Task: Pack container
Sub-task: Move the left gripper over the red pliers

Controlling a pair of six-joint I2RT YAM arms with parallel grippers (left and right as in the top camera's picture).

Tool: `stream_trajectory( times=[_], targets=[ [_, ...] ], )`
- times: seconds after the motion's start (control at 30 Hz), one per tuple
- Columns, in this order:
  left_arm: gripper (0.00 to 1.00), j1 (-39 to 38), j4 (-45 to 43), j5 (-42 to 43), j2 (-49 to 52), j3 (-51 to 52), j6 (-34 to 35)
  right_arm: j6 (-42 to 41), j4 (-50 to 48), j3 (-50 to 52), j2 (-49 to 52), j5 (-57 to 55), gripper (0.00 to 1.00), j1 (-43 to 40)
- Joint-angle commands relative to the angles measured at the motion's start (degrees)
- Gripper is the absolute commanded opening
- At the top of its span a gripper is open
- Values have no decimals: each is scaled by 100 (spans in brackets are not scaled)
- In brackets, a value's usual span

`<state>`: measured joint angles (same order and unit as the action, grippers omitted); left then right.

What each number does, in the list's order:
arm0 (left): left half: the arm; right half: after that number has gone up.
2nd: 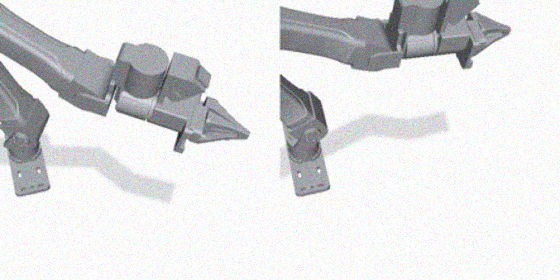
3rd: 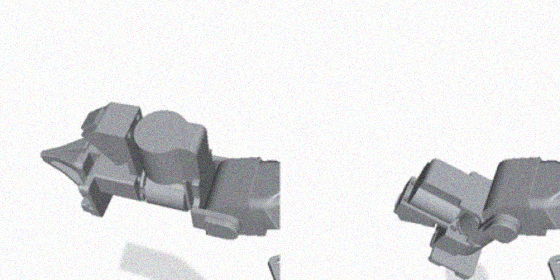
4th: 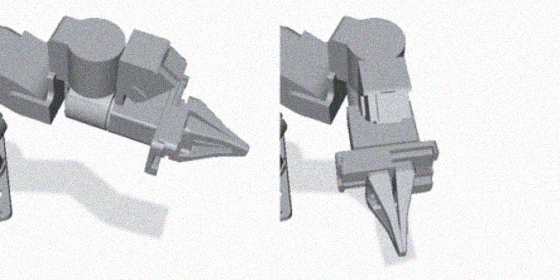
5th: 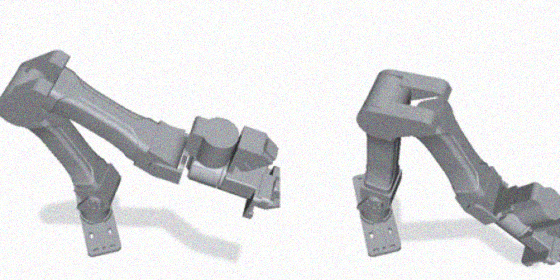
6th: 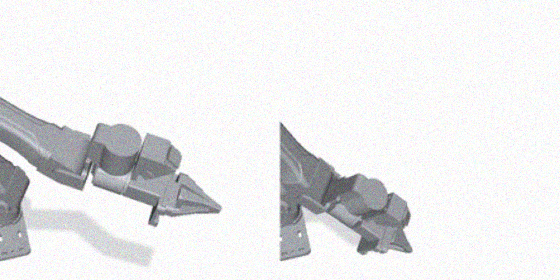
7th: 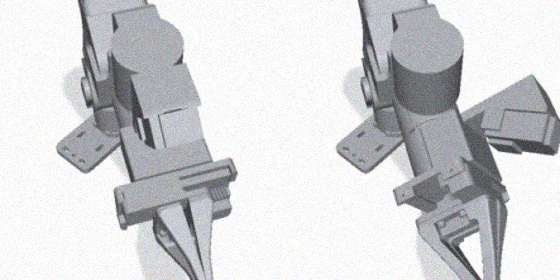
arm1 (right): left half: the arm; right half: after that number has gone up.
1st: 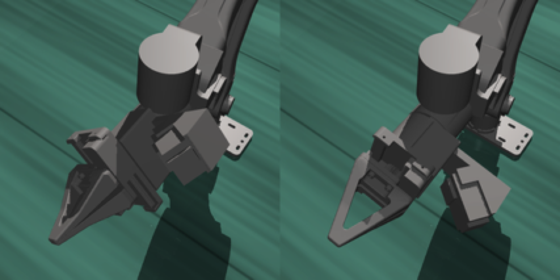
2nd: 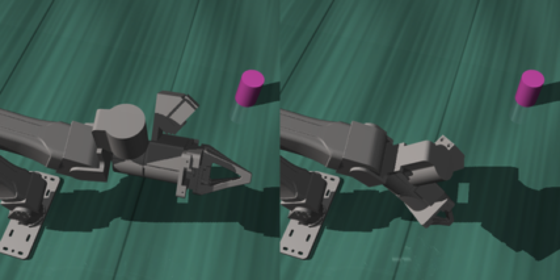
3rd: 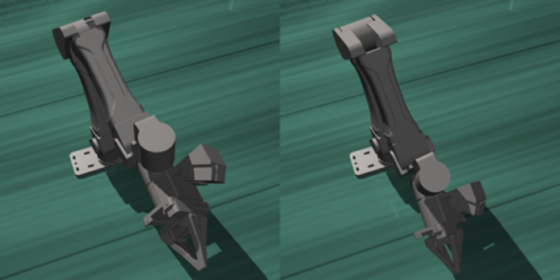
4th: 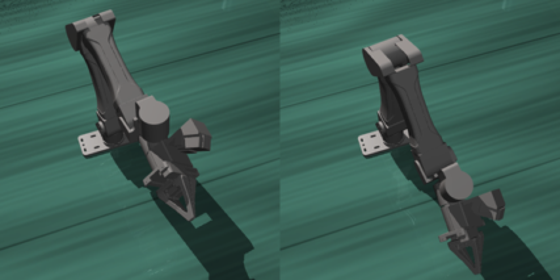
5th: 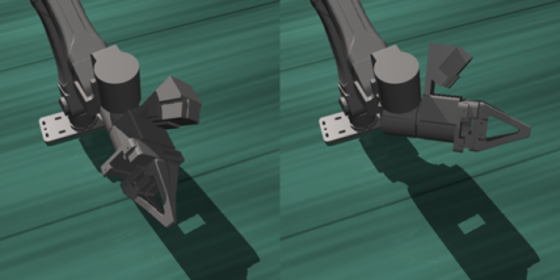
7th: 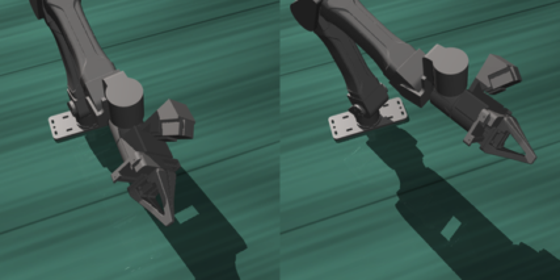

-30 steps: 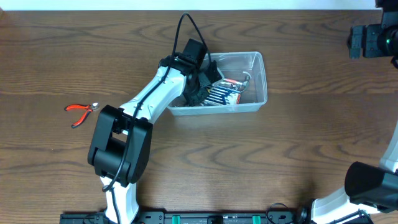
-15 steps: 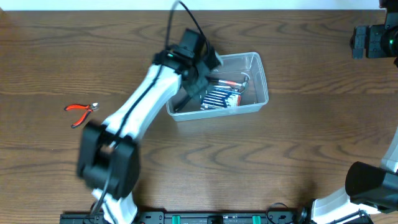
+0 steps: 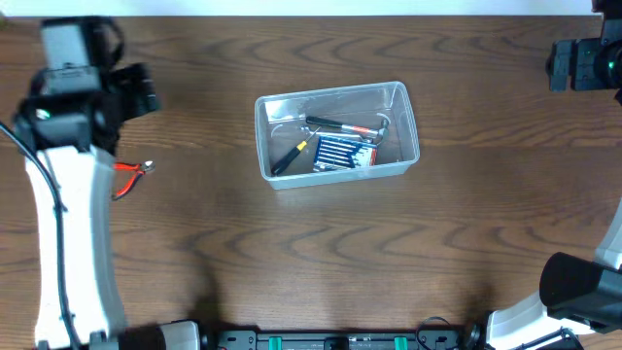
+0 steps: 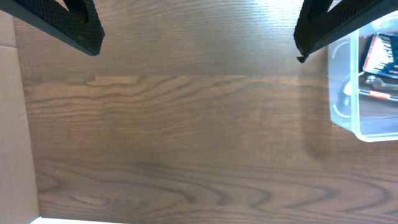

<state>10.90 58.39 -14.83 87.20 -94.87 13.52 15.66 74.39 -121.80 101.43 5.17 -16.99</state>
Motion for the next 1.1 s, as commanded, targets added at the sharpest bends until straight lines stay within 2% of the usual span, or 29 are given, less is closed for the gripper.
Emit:
stream_trajectory(
  times=[0.0, 0.13, 0.3, 0.4, 0.6, 1.07],
  targets=[
    [98, 533, 72, 273, 367, 138, 2441, 66, 24, 0, 0, 105, 99, -55],
    [98, 903, -46, 1239, 885, 144, 3814, 63, 186, 0, 0, 105, 99, -55],
    [98, 1139, -374, 2057, 1685, 144, 4739, -66, 435, 0, 0, 83, 99, -55],
    [99, 1165, -446, 2170, 2055, 144, 5117, -66, 496, 0, -2, -11, 99, -55],
    [99, 1189, -444, 2083, 2573, 144, 5565, -90, 750, 0, 0, -85, 99, -55],
    [99, 1606, 232, 2065, 2813, 144, 5556, -192, 1067, 0, 0, -282, 99, -55]
  ],
)
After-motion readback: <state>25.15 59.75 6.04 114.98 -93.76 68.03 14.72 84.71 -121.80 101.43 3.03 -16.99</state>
